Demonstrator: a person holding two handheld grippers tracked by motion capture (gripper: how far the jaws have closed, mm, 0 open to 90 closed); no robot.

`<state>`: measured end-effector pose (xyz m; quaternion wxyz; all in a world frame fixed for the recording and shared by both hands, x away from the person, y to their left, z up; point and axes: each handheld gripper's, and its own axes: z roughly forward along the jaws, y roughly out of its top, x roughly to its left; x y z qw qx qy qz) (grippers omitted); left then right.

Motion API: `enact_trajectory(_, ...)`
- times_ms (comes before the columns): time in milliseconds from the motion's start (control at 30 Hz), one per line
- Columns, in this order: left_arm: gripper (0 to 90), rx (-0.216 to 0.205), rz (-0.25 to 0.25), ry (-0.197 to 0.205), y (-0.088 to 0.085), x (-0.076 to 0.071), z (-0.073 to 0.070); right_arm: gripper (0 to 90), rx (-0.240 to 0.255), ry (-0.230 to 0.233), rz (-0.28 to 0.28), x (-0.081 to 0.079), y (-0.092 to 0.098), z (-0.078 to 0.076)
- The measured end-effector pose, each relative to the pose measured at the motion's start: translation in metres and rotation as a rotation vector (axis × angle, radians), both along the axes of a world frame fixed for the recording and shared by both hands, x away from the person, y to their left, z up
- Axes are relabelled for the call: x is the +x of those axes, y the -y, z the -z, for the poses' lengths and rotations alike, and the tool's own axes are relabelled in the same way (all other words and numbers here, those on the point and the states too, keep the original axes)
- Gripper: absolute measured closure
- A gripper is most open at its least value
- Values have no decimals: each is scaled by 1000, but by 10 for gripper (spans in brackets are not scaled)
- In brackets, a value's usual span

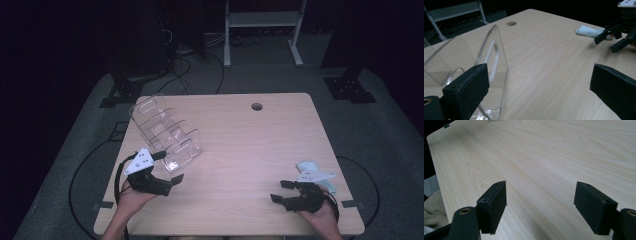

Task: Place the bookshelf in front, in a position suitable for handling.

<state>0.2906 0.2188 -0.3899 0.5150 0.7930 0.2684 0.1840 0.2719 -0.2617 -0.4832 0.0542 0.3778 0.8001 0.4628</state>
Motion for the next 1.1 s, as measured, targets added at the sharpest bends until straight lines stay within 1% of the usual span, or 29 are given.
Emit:
enact_trajectory(67, 19, 1, -7, -1, -5, 5, -4, 256, -3, -2, -1, 0, 0, 0)
enact_trajectory(167, 19, 3, -17, 2, -9, 8, -6, 256, -4, 2, -3, 0, 0, 0)
enact_trajectory(333, 18, 22, -28, 1, -13, 15, -12, 256, 1, -1, -3, 0, 0, -1)
enact_trajectory(500, 18, 38, -41, 4, -17, 22, -17, 256, 3, 8, -7, 0, 1, -2)
enact_trajectory(633, 16, 61, -43, 13, -20, 29, -21, 256, 4, 7, -9, 0, 1, -2)
enact_trajectory(733, 16, 64, -51, 10, -23, 35, -24, 256, 8, 7, -7, 0, 1, -2)
enact_trajectory(933, 16, 79, -55, 15, -25, 43, -26, 256, 7, 9, -7, -1, 1, -3)
enact_trajectory(967, 15, 85, -58, 7, -26, 47, -25, 256, 10, 16, -7, -1, 2, -3)
enact_trajectory(1000, 16, 85, -58, 7, -26, 47, -25, 256, 11, 13, -6, 0, 2, -3)
enact_trajectory(1033, 15, 97, -63, 3, -28, 51, -24, 256, 11, 7, -5, -1, 2, -3)
enact_trajectory(1100, 15, 102, -65, 0, -29, 53, -23, 256, 10, 5, -7, -1, 1, -3)
